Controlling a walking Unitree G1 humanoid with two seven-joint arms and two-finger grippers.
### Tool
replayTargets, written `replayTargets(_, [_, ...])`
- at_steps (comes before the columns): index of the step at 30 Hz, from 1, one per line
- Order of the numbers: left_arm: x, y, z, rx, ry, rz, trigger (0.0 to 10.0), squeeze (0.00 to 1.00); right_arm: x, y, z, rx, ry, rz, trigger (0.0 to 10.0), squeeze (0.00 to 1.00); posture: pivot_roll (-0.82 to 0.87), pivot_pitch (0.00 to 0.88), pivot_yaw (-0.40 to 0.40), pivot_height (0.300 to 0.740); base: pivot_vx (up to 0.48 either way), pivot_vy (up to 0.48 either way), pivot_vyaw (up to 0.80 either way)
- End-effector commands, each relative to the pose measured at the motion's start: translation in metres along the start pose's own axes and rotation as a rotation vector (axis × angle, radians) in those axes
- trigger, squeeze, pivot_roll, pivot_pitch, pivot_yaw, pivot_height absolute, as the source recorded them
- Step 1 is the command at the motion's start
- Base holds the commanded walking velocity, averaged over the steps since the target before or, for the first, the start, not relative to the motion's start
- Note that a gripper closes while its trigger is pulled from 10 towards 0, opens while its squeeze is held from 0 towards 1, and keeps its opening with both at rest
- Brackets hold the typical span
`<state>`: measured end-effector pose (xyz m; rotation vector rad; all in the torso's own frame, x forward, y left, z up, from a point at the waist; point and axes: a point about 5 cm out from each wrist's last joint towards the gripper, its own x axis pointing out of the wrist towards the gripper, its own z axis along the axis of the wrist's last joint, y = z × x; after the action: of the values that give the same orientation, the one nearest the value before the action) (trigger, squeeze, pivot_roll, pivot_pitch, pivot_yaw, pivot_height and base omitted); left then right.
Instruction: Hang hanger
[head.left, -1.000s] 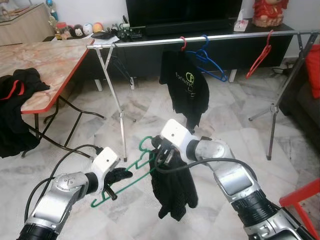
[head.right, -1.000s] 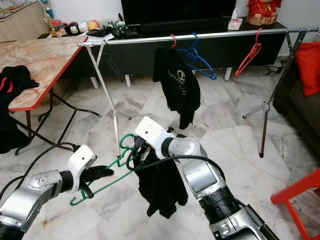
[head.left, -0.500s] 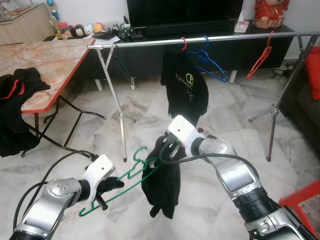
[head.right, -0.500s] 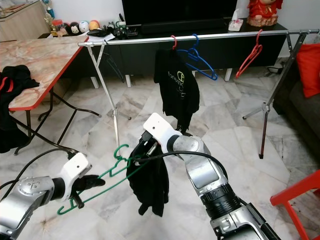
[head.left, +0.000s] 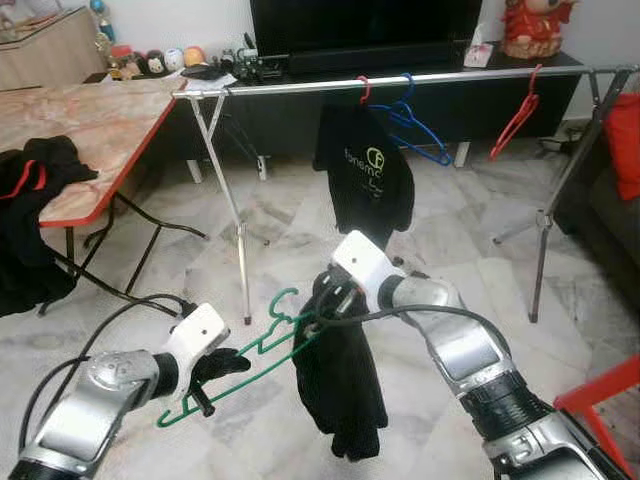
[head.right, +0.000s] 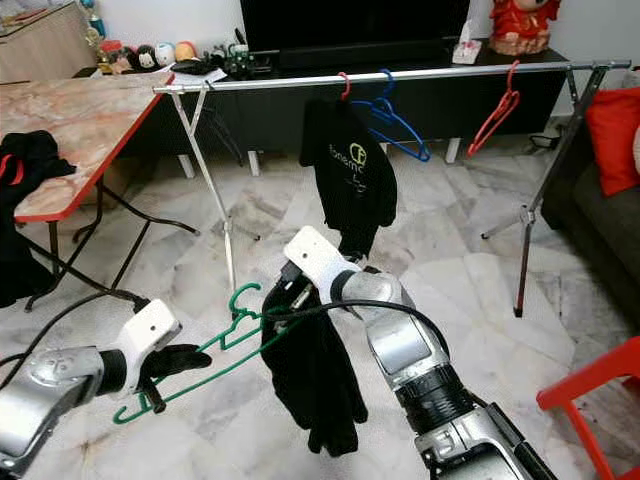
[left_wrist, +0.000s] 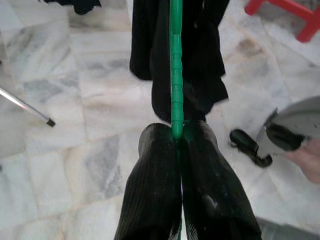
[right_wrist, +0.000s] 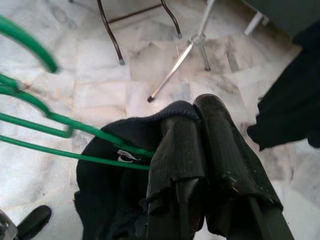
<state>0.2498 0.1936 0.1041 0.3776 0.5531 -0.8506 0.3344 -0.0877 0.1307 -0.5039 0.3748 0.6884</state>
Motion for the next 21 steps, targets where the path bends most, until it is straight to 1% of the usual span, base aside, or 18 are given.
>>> replayTargets(1, [-0.003, 0.001, -0.003, 0.003, 0.02, 0.014, 10.0, 0.0, -0.001, -0.006, 0.013, -0.01, -0.047, -0.027, 10.0, 0.0, -0.06, 0.0, 0.071, 0.74, 0.0, 0.0, 0.0])
replayTargets(3, [-0.004, 0.004, -0.004, 0.006, 0.022, 0.041, 10.0, 0.0, 0.0, -0.007, 0.012, -0.008, -0.045, -0.03, 10.0, 0.0, -0.06, 0.0, 0.071, 0.74, 0.0, 0.0, 0.0])
replayTargets(10, [-0.005, 0.004, -0.004, 0.004, 0.027, 0.042, 10.0, 0.0, 0.001, -0.007, 0.012, -0.009, -0.047, -0.033, 10.0, 0.0, -0.06, 0.0, 0.071, 0.74, 0.0, 0.0, 0.0])
replayTargets(11, [-0.001, 0.01, -0.001, -0.001, 0.012, 0.108, 10.0, 0.0, 0.001, -0.007, 0.012, -0.005, -0.048, -0.036, 10.0, 0.0, -0.06, 0.0, 0.068, 0.74, 0.0, 0.0, 0.0])
replayTargets(14, [0.004, 0.017, 0.004, -0.013, -0.018, 0.187, 10.0, 0.0, 0.001, -0.007, 0.013, -0.002, -0.05, -0.032, 10.0, 0.0, -0.07, 0.0, 0.068, 0.74, 0.0, 0.0, 0.0])
replayTargets(16, [0.004, 0.017, 0.005, -0.016, -0.017, 0.188, 10.0, 0.0, 0.001, -0.007, 0.013, -0.002, -0.049, -0.033, 10.0, 0.0, -0.07, 0.0, 0.068, 0.74, 0.0, 0.0, 0.0])
replayTargets(19, [0.001, 0.011, 0.004, -0.016, -0.005, 0.134, 10.0, 0.0, 0.002, -0.008, 0.011, 0.002, -0.045, -0.045, 10.0, 0.0, -0.06, 0.001, 0.069, 0.74, 0.0, 0.0, 0.0])
replayTargets(21, [-0.001, 0.011, 0.001, -0.011, 0.002, 0.144, 10.0, 0.0, 0.002, -0.008, 0.011, 0.001, -0.046, -0.044, 10.0, 0.0, -0.06, 0.001, 0.069, 0.74, 0.0, 0.0, 0.0])
